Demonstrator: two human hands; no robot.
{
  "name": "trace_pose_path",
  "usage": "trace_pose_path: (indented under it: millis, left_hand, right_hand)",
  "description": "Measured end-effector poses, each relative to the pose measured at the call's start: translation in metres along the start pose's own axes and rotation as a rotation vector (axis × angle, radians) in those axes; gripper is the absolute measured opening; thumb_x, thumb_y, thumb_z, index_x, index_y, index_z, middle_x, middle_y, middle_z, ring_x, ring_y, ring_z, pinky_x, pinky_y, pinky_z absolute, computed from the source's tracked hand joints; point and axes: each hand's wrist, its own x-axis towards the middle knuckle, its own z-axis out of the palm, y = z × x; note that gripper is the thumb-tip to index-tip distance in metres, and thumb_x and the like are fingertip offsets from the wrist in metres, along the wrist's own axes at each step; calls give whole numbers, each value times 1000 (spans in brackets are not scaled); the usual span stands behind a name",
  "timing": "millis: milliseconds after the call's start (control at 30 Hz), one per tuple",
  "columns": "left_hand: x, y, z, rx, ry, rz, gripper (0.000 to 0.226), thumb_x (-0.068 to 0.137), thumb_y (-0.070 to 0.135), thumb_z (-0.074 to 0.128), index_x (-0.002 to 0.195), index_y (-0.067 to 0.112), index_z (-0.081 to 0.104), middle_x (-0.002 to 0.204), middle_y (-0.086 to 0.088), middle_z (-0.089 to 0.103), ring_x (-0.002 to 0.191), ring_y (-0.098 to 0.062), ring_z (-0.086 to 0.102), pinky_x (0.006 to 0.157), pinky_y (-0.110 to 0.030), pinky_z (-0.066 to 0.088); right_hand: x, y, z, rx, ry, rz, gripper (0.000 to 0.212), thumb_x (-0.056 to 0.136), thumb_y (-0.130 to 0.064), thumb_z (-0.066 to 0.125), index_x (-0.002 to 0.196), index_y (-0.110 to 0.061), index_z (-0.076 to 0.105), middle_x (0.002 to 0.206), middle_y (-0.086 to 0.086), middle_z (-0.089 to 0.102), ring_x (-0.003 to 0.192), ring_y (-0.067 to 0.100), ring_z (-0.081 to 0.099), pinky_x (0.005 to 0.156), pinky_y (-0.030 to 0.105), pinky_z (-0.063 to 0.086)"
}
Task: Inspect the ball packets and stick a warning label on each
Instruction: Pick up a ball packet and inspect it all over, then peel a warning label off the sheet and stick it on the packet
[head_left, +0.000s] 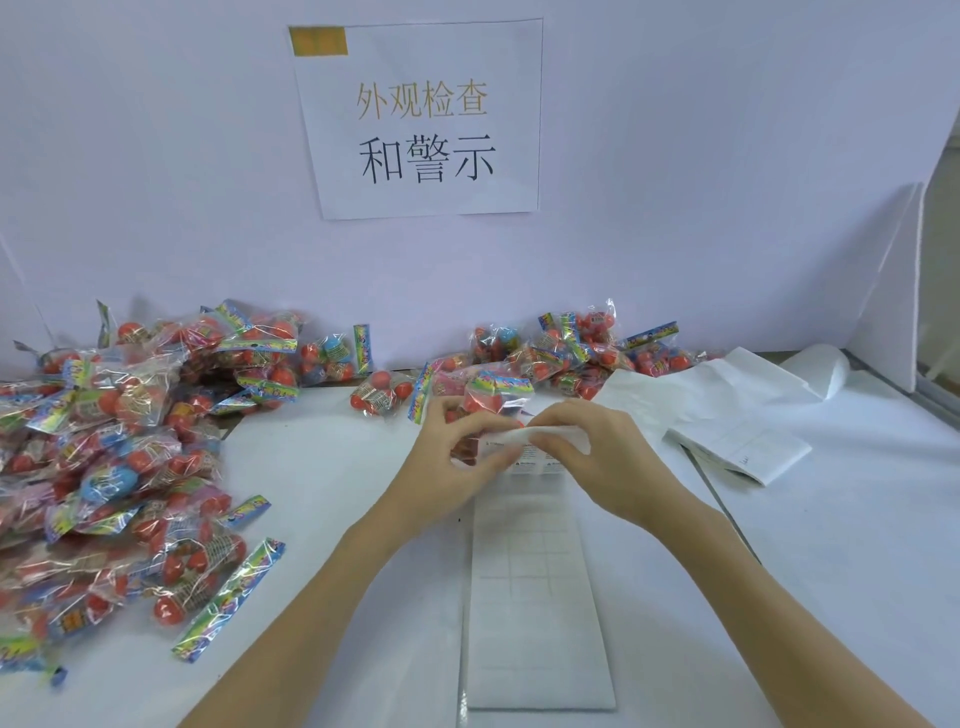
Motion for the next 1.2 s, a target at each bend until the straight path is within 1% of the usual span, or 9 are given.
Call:
trace_pose_path:
  millis: [167,233,333,500,600,733,900,1067,1200]
  left_hand:
    - [3,-7,-2,105,62,27,6,90,34,79,90,28,76,106,5,45,87,-1,53,79,-11,45]
    - [5,-7,-4,118,67,18,9,91,37,77,87,29,74,102,5,44,81,0,51,76,-9,43]
    - [4,-9,-6,149,41,22,18,88,45,74,85,28,73,107,6,46,82,-7,51,76,-14,44]
    - [4,-12,-13,229,-17,78,19,87,55,69,78,39,69,118,17,47,91,-3,52,80,-15,43]
    - [4,-12,-18,224,-27,59,16,87,53,73,75,43,69,114,21,48,85,-4,50,79,-17,43]
    - [4,-11,-27,74,-20,-28,7,85,33,84,90,36,79,106,3,50,80,-4,55,77,-15,48]
    - [7,-12,-31,43,-12,-119,10,91,32,78,83,27,77,102,-1,51,82,1,51,75,-10,40]
    - [6,-14,-26,42,8,-81,20,94,32,75,74,30,71,95,3,48,77,4,50,73,-7,40]
    - [5,-12,-20,46,10,-28,31,93,32,76,65,41,65,91,5,44,75,2,51,70,-8,42]
  right_hand:
    - [-4,0,3,35,15,5,24,99,-26,71,122,-27,67,104,-8,70,94,13,64,80,19,47]
    - [-3,0,3,3,22,-48,31,95,-28,75,124,-31,63,113,-8,66,101,13,62,85,21,49]
    - [-1,1,4,-57,13,-100,31,92,-29,78,121,-30,68,117,-8,61,106,12,58,91,23,46]
    - [-1,6,7,-71,-18,-89,18,94,-26,78,111,-23,75,103,-9,66,95,8,57,83,23,45]
    - [-1,7,8,39,-24,-41,13,94,-23,77,106,-29,74,93,-16,71,89,2,62,79,19,47]
    - [1,8,6,198,37,20,17,92,-15,78,97,-32,75,89,-14,76,87,5,69,78,18,52]
    - [2,10,4,459,75,157,7,93,-15,78,92,-20,82,87,-11,80,84,6,75,75,16,53]
    - [0,10,6,139,82,130,16,100,-29,69,88,-24,80,87,-10,79,82,11,70,77,30,55]
    - [-4,-2,13,-89,146,-125,26,100,-12,68,124,-20,75,117,-4,73,106,12,61,97,20,43]
